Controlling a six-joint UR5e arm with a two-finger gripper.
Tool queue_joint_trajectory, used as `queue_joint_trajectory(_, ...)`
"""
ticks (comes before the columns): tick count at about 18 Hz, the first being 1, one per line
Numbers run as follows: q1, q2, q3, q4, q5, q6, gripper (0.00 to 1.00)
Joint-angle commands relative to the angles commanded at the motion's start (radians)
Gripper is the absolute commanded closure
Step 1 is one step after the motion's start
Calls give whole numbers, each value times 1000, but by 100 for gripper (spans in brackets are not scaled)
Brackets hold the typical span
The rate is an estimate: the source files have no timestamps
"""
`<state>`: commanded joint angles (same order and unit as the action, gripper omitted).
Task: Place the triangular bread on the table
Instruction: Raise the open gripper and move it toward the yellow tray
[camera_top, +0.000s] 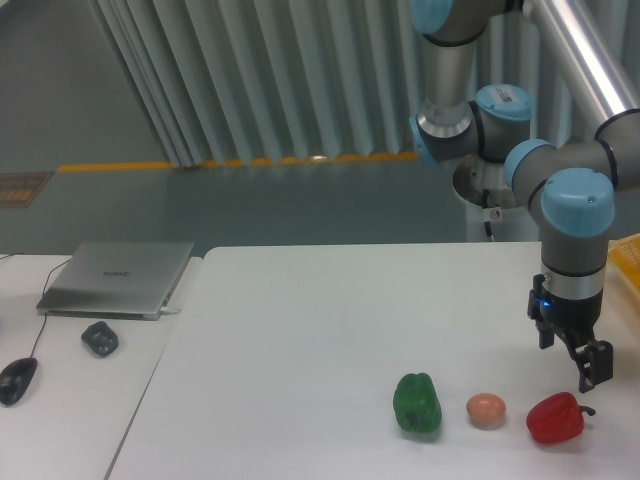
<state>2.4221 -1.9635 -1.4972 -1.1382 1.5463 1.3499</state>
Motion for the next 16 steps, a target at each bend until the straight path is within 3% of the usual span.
queue_joint_trajectory(6, 32, 14, 0, -34, -8, 12, 0)
queue_joint_trajectory(10, 43, 23, 9, -78, 17, 107, 0)
queue_joint_trajectory(16, 104, 55, -21, -83, 26, 211, 0)
